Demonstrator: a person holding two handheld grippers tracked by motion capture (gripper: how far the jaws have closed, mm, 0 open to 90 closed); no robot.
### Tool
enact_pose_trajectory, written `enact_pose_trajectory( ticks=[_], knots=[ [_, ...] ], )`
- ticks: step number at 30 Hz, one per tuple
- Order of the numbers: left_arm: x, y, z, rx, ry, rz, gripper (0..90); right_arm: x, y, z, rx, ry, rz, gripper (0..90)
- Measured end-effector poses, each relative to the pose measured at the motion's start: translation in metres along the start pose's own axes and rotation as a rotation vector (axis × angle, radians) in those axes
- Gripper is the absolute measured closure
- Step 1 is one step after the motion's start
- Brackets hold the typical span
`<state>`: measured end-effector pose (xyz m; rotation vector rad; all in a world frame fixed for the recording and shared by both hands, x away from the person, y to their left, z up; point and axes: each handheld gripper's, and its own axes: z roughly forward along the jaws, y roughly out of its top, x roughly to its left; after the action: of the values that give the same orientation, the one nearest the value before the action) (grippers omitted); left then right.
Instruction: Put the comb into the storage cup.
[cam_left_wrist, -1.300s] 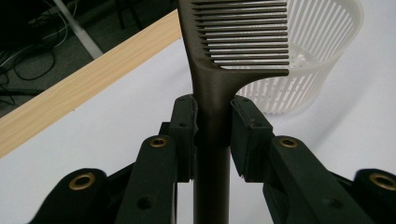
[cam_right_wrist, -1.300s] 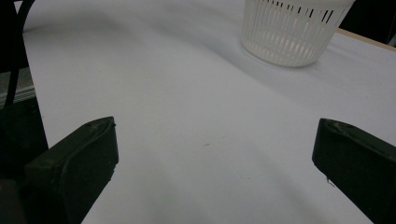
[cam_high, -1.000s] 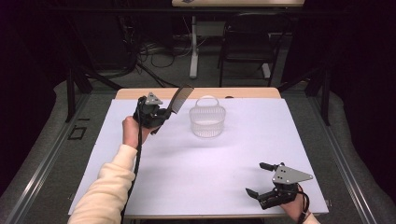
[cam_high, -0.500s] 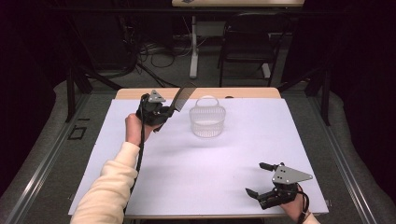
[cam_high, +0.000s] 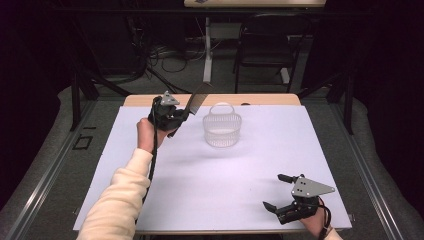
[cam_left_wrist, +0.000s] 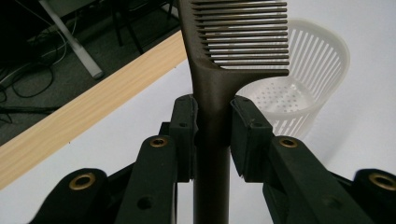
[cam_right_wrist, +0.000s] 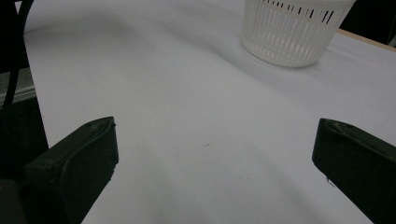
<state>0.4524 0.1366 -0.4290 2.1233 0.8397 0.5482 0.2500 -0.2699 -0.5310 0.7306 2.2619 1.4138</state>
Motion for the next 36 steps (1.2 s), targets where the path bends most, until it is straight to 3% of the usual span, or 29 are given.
enact_pose_trajectory(
  ticks=[36],
  knots=[
    [-0.011, 0.032, 0.016, -0.073, -0.01, 0.034, 72.1, -0.001, -0.001, 0.001, 0.004, -0.004, 0.002, 0.0]
  ],
)
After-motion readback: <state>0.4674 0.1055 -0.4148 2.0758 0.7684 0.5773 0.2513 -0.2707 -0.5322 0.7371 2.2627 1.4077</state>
